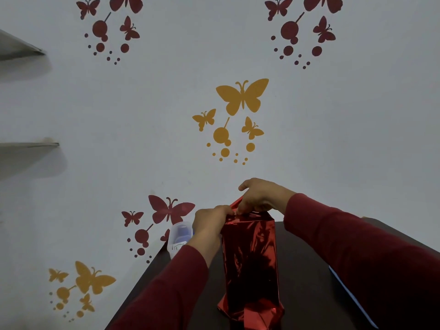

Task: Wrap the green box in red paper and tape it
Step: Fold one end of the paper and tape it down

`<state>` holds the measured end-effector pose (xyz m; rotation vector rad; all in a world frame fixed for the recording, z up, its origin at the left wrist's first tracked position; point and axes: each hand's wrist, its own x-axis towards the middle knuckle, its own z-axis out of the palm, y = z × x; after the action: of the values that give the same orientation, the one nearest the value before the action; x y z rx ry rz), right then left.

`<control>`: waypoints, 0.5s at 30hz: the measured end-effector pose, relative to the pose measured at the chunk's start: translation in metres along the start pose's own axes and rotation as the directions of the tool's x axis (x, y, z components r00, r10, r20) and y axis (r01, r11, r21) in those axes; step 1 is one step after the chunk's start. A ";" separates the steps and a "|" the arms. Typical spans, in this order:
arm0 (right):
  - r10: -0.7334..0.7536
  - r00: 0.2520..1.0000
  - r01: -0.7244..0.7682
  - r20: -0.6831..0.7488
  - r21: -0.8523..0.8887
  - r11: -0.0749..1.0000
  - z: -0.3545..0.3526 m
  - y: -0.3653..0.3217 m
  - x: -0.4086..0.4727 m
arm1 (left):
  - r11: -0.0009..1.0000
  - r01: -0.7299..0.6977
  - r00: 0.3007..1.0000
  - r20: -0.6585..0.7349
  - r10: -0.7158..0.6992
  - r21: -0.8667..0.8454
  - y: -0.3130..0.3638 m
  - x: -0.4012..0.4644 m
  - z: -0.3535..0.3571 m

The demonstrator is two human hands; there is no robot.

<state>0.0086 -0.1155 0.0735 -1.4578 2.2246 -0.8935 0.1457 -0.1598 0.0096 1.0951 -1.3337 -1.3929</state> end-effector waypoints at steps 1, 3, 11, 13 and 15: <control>0.012 1.000 -0.012 -0.002 0.008 1.000 0.000 -0.002 -0.001 | 1.000 0.004 1.000 -0.010 -0.004 -0.004 0.001 0.001 0.001; 0.032 0.999 -0.032 -0.005 0.034 0.999 -0.001 -0.003 -0.002 | 1.000 -0.015 1.000 -0.027 0.016 0.024 0.002 0.001 0.005; 0.116 0.993 -0.116 -0.002 0.050 0.992 0.000 -0.007 -0.002 | 0.990 -0.058 0.993 -0.095 0.070 0.132 -0.001 0.007 0.011; 0.157 0.988 -0.156 -0.001 0.073 0.985 -0.001 -0.007 0.001 | 0.981 -0.064 0.992 -0.096 0.082 0.182 0.001 0.008 0.011; 0.223 0.975 -0.224 0.025 0.098 0.970 -0.002 -0.009 0.003 | 0.976 -0.072 0.990 -0.103 0.094 0.207 0.002 0.006 0.011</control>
<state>0.0120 -0.1196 0.0812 -1.1380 2.2432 -0.9030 0.1340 -0.1637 0.0113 1.2189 -1.4460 -1.1359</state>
